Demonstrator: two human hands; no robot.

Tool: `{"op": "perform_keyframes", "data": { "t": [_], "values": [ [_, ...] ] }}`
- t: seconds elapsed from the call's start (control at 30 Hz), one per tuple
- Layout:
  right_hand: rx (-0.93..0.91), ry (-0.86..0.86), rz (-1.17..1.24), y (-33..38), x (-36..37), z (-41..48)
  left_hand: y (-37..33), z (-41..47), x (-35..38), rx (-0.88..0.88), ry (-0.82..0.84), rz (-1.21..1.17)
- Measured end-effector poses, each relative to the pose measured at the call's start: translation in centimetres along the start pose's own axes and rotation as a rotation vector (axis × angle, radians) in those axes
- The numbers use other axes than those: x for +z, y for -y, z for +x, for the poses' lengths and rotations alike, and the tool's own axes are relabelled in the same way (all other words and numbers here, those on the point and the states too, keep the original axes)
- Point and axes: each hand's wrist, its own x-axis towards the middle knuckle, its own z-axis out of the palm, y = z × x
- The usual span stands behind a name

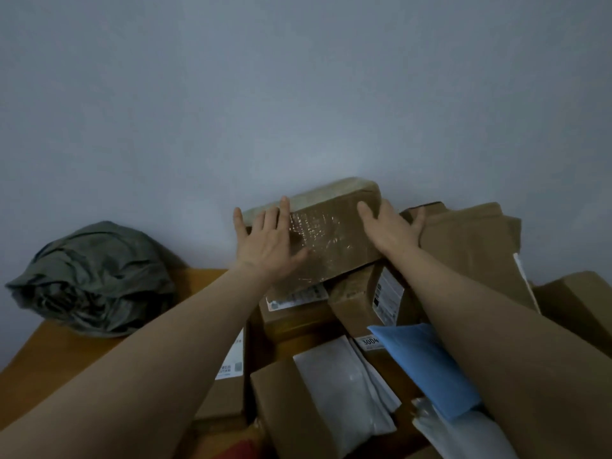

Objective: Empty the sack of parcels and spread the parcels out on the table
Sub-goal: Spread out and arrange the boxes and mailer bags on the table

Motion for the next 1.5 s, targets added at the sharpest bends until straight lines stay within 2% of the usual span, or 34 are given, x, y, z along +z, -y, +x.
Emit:
{"op": "perform_keyframes", "data": {
  "t": [0.1, 0.17, 0.23, 0.3, 0.4, 0.43, 0.5, 0.53, 0.6, 0.67, 0.73, 0.87, 0.93, 1.0, 1.03, 1.1, 1.17, 1.2, 1.27, 1.33, 1.4, 1.43, 1.5],
  "values": [
    [-0.049, 0.077, 0.019, 3.1, 2.5, -0.8, 2.4, -0.1, 0.2, -0.152, -0.002, 0.024],
    [-0.133, 0.151, 0.033, 5.0, 4.0, -1.9, 4.4, -0.5, 0.0, -0.306, 0.030, 0.001],
    [-0.232, 0.153, 0.004, 5.9, 5.1, -2.8, 6.0, -1.3, -0.3, -0.396, 0.083, -0.052],
    [-0.306, -0.012, -0.038, 5.5, 4.5, -3.2, 6.7, -2.0, -0.6, -0.418, 0.117, -0.108],
    [-0.319, -0.377, -0.074, 2.2, 1.4, -2.8, 5.6, -2.6, -0.8, -0.382, 0.135, -0.164],
    [-0.279, -0.450, -0.085, 0.6, 0.1, -2.5, 4.8, -2.9, -0.8, -0.350, 0.143, -0.175],
    [-0.091, -0.470, -0.118, -3.2, -2.5, -2.2, 2.5, -3.5, -0.6, -0.265, 0.163, -0.191],
    [0.037, -0.421, -0.114, -5.4, -3.4, -1.9, 1.2, -3.9, -0.5, -0.222, 0.185, -0.222],
    [0.288, -0.175, -0.027, -10.0, -4.2, -1.5, -1.7, -4.7, 0.4, -0.174, 0.271, -0.365],
    [0.367, 0.083, 0.182, -13.2, -3.7, -2.2, -4.9, -5.7, 0.8, -0.182, 0.352, -0.581],
    [0.308, 0.228, 0.347, -13.7, -2.7, -4.6, -8.2, -6.5, 0.7, -0.284, 0.399, -0.837],
    [0.091, 0.327, 0.591, -11.8, -1.4, -8.9, -13.3, -7.8, -0.2, -0.580, 0.391, -1.506],
    [-0.003, 0.463, 0.662, -10.6, -0.8, -10.6, -14.2, -9.0, -0.7, -0.738, 0.332, -1.606],
    [-0.060, 0.571, 0.672, -9.0, 0.8, -11.9, -12.9, -10.1, -0.9, -0.870, 0.206, -1.502],
    [-0.119, 0.633, 0.650, -8.6, 1.3, -12.8, -12.2, -10.9, -0.9, -0.920, 0.097, -1.373],
    [-0.251, 0.734, 0.554, -7.9, 1.9, -14.5, -10.8, -13.1, -1.8, -0.949, -0.073, -0.968],
    [-0.366, 0.734, 0.441, -8.1, 1.4, -15.2, -10.1, -15.1, -2.8, -0.835, -0.149, -0.583],
    [-0.415, 0.666, 0.352, -8.6, 0.6, -15.1, -10.2, -16.0, -3.2, -0.738, -0.146, -0.481],
    [-0.440, 0.477, 0.203, -10.8, -1.5, -14.2, -11.2, -17.5, -3.4, -0.515, -0.075, -0.346],
    [-0.352, 0.370, 0.075, -14.5, -3.7, -12.7, -13.5, -18.9, -3.3, -0.290, 0.033, -0.260],
    [-0.170, 0.408, -0.107, -18.6, -5.7, -11.9, -17.2, -20.1, -3.4, -0.174, 0.218, -0.406],
    [-0.079, 0.468, -0.149, -20.6, -6.7, -12.1, -19.3, -20.5, -3.4, -0.179, 0.359, -0.547],
    [0.043, 0.570, -0.032, -23.8, -8.0, -13.2, -23.6, -21.1, -3.3, -0.260, 0.639, -0.753]
  ]
}}
